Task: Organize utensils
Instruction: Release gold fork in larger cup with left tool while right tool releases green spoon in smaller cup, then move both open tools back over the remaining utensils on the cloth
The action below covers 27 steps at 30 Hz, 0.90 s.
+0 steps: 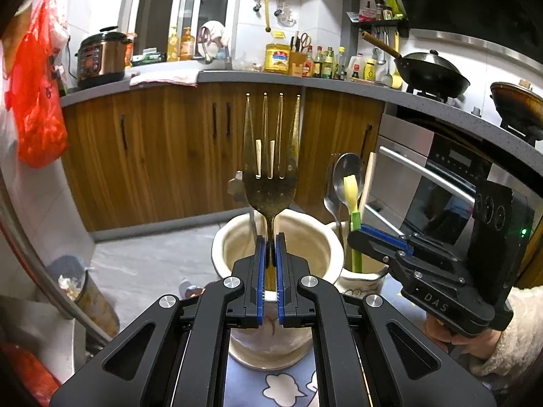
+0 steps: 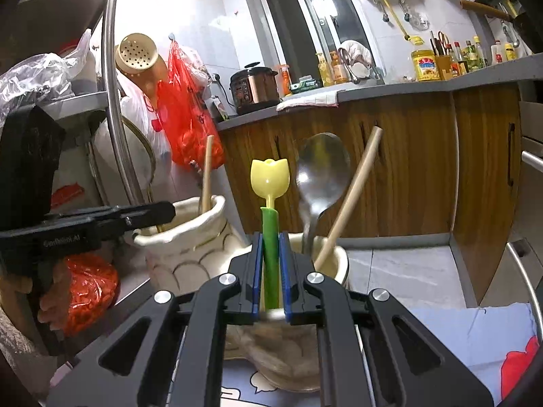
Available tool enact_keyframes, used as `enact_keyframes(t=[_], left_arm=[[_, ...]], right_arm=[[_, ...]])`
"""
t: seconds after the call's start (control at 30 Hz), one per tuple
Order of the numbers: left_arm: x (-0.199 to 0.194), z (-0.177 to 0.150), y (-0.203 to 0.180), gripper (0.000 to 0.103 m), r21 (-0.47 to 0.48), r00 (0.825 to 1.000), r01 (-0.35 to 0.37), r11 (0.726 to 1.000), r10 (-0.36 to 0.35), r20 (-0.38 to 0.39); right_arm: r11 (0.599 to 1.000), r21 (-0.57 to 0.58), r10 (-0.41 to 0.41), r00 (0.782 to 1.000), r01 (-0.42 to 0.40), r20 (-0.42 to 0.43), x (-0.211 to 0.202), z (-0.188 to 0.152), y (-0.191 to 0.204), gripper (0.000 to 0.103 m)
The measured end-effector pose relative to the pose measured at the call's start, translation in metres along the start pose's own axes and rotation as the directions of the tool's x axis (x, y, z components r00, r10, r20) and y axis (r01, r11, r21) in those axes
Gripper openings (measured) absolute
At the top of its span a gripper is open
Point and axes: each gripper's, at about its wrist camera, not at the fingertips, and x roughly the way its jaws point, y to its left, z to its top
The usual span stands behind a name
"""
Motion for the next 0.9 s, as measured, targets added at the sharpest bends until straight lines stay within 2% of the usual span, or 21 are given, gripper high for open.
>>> enact_keyframes(t=[0.37, 0.4, 0.43, 0.53, 0.63, 0.73, 0.8, 0.87, 0.9], left_arm=[[0.001, -0.002, 0.000, 0.006, 0.007, 1.000, -0.008, 1.000, 0.008, -0.004], [0.001, -0.002, 0.001, 0.007, 0.004, 1.000, -0.011, 1.000, 0.011, -0.004], [0.001, -0.002, 0.002, 0.013, 0.002, 1.000, -0.011, 1.000, 0.011, -0.002], [-0.002, -0.002, 0.002, 0.022, 0.002, 1.000, -0.013, 1.000, 0.013, 0.009], [-0.004, -0.001, 0.001, 0.028, 0.003, 1.000, -0.013, 1.000, 0.013, 0.010], [-0.012, 0.003, -0.001, 0.034, 0.005, 1.000, -0.022, 1.000, 0.022, 0.009], [-0.021, 0.005, -0.006, 0.038, 0.011, 0.999, -0.029, 1.000, 0.029, 0.017], [-0.030, 0.007, -0.010, 0.044, 0.011, 0.999, -0.034, 0.999, 0.034, 0.016], [-0.035, 0.007, -0.012, 0.045, 0.012, 0.999, -0.036, 0.999, 0.036, 0.015]], right_arm=[[0.999, 0.037, 0.009, 1.000, -0.008, -0.018, -0.001, 0.002, -0.006, 0.011], [0.999, 0.036, 0.010, 1.000, -0.009, -0.014, -0.001, 0.003, -0.006, 0.011], [0.999, 0.036, 0.011, 1.000, -0.010, -0.013, -0.002, 0.003, -0.005, 0.012], [0.999, 0.044, 0.012, 1.000, -0.012, -0.007, -0.004, 0.005, -0.005, 0.022], [0.999, 0.051, 0.008, 1.000, -0.007, -0.012, -0.004, 0.008, -0.004, 0.024], [0.998, 0.055, -0.004, 1.000, 0.005, -0.024, -0.010, 0.013, -0.002, 0.042], [0.998, 0.062, -0.014, 1.000, 0.016, -0.026, -0.020, 0.020, 0.000, 0.046], [0.997, 0.072, -0.032, 0.999, 0.034, -0.026, -0.036, 0.027, 0.002, 0.059], [0.996, 0.078, -0.040, 0.999, 0.043, -0.029, -0.043, 0.029, 0.003, 0.061]])
